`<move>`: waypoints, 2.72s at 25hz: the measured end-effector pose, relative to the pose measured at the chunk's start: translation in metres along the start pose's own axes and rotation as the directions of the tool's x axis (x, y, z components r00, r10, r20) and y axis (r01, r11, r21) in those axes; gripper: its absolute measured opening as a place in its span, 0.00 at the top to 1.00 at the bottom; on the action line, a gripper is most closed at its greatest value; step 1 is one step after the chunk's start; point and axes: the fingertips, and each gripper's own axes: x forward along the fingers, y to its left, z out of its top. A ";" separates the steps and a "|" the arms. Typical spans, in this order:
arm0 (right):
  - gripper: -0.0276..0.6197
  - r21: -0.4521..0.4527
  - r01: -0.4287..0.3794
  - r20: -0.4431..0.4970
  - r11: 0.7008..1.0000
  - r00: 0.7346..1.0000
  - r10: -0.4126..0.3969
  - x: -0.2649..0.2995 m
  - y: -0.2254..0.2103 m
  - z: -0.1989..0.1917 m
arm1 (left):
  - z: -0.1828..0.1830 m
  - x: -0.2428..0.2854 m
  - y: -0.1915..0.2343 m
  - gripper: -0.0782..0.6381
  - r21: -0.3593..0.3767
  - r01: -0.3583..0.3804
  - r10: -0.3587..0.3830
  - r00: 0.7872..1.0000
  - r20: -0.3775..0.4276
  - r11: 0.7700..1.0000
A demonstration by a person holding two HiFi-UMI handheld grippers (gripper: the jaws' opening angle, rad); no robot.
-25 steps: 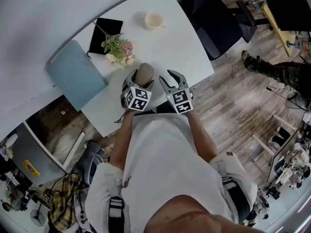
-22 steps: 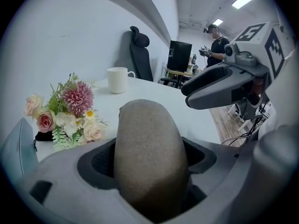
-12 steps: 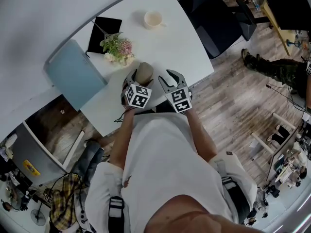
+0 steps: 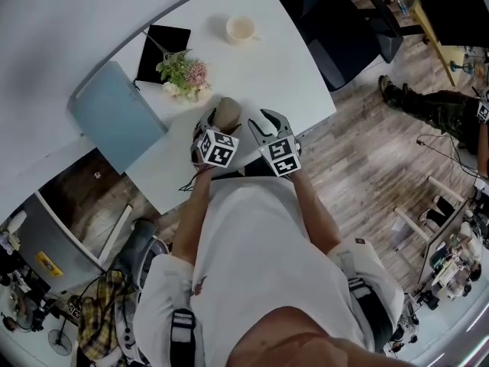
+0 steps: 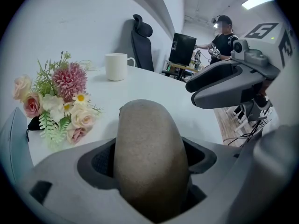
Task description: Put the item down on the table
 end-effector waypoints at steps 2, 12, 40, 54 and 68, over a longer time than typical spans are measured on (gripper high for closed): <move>0.68 0.000 -0.003 -0.001 1.000 1.000 0.003 0.000 0.001 -0.001 | -0.001 0.001 -0.001 0.32 0.000 0.003 -0.003 1.000 -0.006 1.000; 0.68 -0.002 -0.007 -0.004 1.000 1.000 0.007 0.001 0.005 -0.002 | -0.002 0.005 0.000 0.32 -0.010 0.003 -0.003 0.999 -0.033 1.000; 0.68 -0.020 0.049 0.018 0.999 0.999 -0.048 -0.024 0.015 -0.005 | -0.002 -0.003 0.003 0.25 0.012 -0.055 0.055 0.998 -0.016 0.998; 0.66 -0.067 0.171 0.181 0.983 0.971 -0.157 -0.060 0.024 0.048 | 0.044 -0.082 0.006 0.33 0.000 -0.112 0.108 0.954 0.279 0.994; 0.57 -0.070 0.281 0.475 0.957 0.853 -0.216 -0.138 0.037 0.163 | 0.144 -0.253 0.019 0.44 0.015 -0.261 0.169 0.667 0.726 0.965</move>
